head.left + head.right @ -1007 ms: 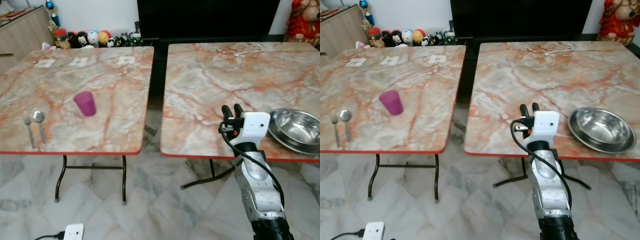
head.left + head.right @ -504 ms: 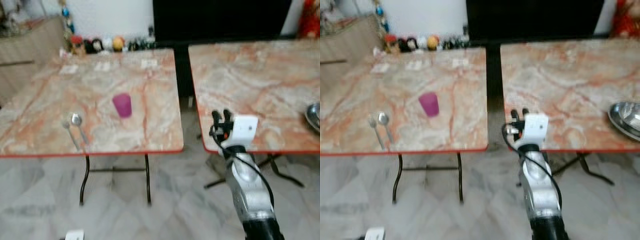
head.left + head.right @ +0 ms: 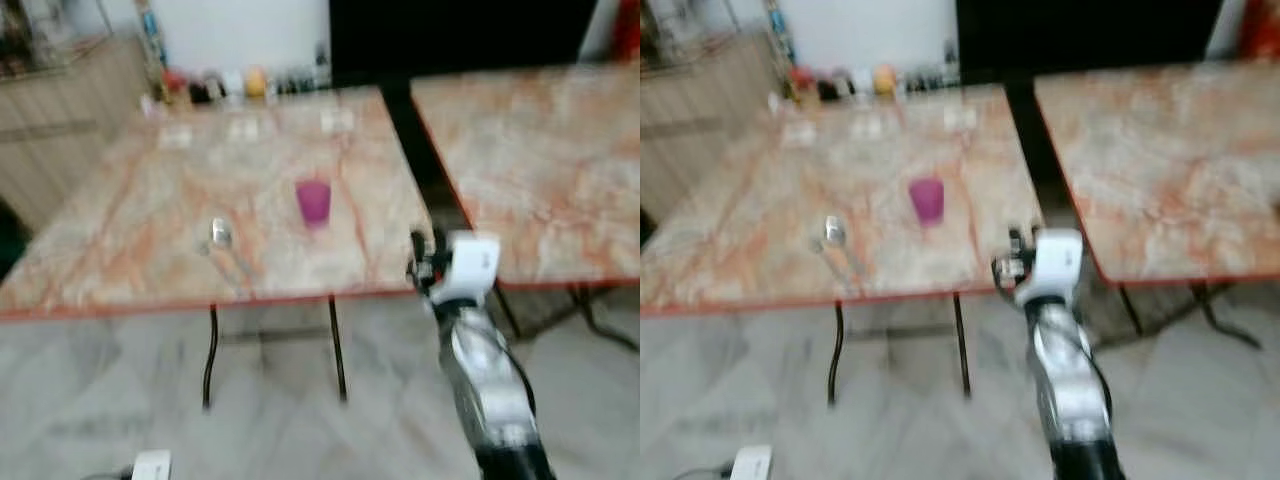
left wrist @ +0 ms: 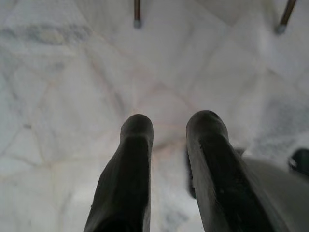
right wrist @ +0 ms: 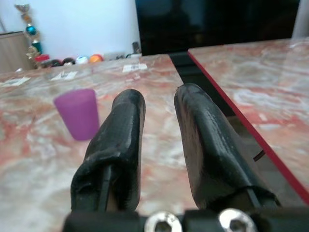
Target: Setting the table
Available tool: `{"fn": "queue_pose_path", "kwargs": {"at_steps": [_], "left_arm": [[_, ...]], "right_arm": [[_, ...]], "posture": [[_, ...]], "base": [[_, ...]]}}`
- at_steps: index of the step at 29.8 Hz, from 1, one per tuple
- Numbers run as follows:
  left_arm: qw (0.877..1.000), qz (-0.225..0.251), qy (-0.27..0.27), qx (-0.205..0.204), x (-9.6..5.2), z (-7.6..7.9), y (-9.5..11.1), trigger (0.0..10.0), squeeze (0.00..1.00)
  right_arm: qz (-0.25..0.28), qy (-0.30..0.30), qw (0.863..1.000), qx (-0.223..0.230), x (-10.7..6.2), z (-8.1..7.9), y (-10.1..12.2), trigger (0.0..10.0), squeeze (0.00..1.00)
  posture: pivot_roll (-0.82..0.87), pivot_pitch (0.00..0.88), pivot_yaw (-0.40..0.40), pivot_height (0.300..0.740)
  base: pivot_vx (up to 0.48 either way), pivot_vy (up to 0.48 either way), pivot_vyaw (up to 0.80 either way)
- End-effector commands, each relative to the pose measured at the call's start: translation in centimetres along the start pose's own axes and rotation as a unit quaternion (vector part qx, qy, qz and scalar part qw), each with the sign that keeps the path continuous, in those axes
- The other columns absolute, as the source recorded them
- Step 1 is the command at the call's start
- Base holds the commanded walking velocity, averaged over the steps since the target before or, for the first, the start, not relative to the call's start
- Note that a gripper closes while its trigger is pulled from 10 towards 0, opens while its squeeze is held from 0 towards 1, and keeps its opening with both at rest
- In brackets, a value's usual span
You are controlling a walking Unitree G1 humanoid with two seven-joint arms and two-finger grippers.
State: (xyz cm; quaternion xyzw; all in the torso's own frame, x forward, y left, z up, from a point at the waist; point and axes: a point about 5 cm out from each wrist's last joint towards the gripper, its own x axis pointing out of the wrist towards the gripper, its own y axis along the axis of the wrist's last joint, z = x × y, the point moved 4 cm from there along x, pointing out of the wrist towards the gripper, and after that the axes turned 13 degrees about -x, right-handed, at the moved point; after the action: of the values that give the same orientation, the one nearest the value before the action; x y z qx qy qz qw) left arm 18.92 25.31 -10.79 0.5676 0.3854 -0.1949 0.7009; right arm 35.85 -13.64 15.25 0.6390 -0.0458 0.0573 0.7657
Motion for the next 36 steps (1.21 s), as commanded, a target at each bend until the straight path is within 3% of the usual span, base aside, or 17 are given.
{"fn": "queue_pose_path", "kwargs": {"at_steps": [1, 10, 24, 36], "left_arm": [[1.000, -0.005, 0.016, 0.004, -0.3, -1.2, -0.4, 10.0, 0.00], [1.000, 0.005, 0.021, -0.002, -0.3, -1.7, 0.3, 10.0, 0.00], [1.000, 0.006, 0.012, -0.005, -0.2, -1.2, 0.3, 10.0, 0.00], [1.000, 0.012, 0.008, -0.003, 0.0, -1.3, 1.2, 10.0, 0.00]], "right_arm": [[0.005, 0.008, 1.000, 0.009, 0.2, -0.9, 0.6, 10.0, 0.00], [0.000, -0.001, 1.000, 0.014, 0.7, -0.5, 0.8, 10.0, 0.00], [-0.013, -0.006, 1.000, 0.009, 1.1, 0.4, 0.2, 10.0, 0.00], [-0.003, -0.015, 1.000, 0.003, 1.1, 1.0, 0.7, 10.0, 0.00]], "posture": [[-0.14, 0.027, 0.047, 0.740], [-0.11, 0.070, 0.042, 0.740], [-0.11, 0.103, 0.049, 0.740], [-0.11, 0.107, 0.057, 0.740]], "base": [[0.000, 0.480, 0.00], [0.000, 0.444, 0.00], [0.000, 0.000, 0.00], [0.346, 0.000, 0.26]]}}
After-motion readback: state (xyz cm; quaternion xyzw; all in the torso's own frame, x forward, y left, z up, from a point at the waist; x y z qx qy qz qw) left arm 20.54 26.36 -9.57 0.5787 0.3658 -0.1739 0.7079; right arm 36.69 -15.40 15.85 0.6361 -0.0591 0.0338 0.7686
